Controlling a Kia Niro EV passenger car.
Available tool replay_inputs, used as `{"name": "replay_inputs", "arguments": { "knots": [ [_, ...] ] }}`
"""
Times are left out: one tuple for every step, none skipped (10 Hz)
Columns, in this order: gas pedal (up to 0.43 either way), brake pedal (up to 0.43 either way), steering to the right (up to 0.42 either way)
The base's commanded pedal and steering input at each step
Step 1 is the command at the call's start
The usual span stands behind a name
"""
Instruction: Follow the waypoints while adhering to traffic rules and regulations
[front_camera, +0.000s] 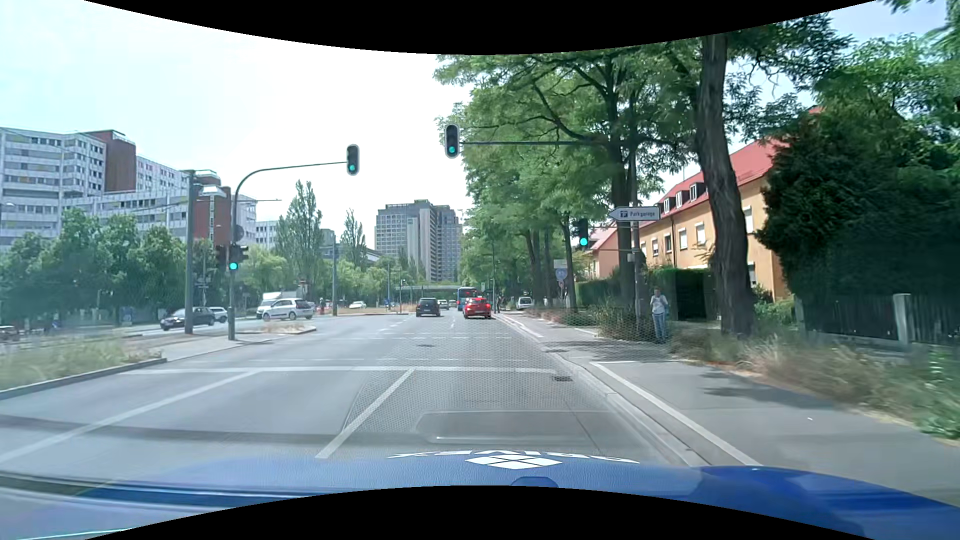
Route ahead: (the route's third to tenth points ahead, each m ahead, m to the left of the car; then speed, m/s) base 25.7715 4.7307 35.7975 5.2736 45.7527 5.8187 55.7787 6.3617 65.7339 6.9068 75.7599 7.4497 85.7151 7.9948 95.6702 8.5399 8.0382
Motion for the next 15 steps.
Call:
{"name": "replay_inputs", "arguments": {
  "knots": [
    [0.067,0.0,-0.016],
    [0.067,0.0,-0.016],
    [0.067,0.0,-0.016],
    [0.067,0.0,-0.016],
    [0.067,0.0,-0.016],
    [0.067,0.0,-0.016],
    [0.067,0.0,-0.016],
    [0.067,0.0,-0.016],
    [0.067,0.0,-0.016],
    [0.067,0.0,-0.015],
    [0.0,0.0,-0.013],
    [0.0,0.0,-0.014],
    [0.0,0.0,-0.014],
    [0.0,0.0,-0.014],
    [0.0,0.0,-0.014]
  ]
}}
